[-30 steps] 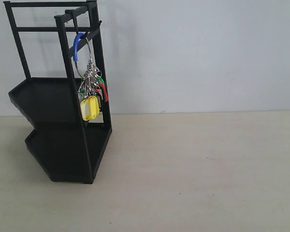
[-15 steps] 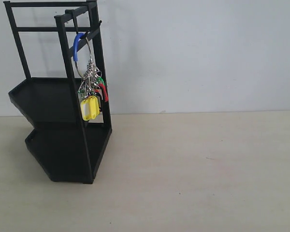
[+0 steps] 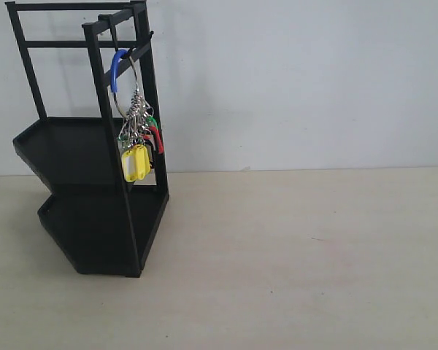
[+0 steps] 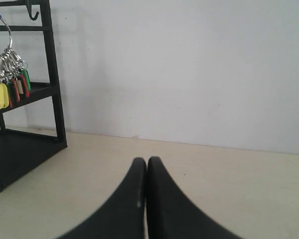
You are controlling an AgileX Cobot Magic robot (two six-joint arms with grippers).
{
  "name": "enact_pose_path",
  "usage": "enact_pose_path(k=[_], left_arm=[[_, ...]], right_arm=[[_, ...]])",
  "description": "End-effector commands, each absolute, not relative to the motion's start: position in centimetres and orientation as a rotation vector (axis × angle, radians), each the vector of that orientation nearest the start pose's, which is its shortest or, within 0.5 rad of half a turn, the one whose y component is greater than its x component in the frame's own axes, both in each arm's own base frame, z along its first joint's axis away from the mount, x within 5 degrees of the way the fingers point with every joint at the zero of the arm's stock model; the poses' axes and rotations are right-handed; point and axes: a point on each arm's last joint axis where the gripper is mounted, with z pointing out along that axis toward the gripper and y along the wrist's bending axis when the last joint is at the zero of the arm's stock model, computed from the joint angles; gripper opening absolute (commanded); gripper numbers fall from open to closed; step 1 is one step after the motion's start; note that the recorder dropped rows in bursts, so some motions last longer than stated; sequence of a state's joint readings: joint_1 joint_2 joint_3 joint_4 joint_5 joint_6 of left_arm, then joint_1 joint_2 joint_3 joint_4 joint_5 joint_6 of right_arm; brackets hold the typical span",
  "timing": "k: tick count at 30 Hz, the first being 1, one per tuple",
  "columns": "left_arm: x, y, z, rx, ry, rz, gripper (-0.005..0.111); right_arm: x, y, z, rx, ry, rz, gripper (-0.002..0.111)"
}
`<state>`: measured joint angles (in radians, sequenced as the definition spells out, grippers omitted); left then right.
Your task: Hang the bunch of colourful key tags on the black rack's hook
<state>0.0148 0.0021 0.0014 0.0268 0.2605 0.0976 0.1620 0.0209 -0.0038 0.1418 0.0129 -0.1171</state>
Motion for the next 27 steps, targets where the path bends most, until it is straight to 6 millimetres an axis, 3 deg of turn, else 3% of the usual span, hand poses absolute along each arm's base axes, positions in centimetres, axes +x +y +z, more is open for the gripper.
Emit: enact_pose_path(k=[1, 19, 27], left_arm=[[5.5, 0.1, 19.0, 0.088, 1.738, 0.103, 0.004], [5.5, 0.1, 19.0, 0.088, 1.738, 0.103, 0.004], [5.5, 0.1, 19.0, 0.088, 1.738, 0.103, 0.004]], right_arm=[[5.5, 1.0, 20.3, -0.091, 1.597, 0.183, 0.0], [5.2, 1.2, 18.3, -0.129, 1.815, 0.186, 0.0], [5.4, 0.2, 18.3, 0.094, 1.82, 0.064, 0.0]])
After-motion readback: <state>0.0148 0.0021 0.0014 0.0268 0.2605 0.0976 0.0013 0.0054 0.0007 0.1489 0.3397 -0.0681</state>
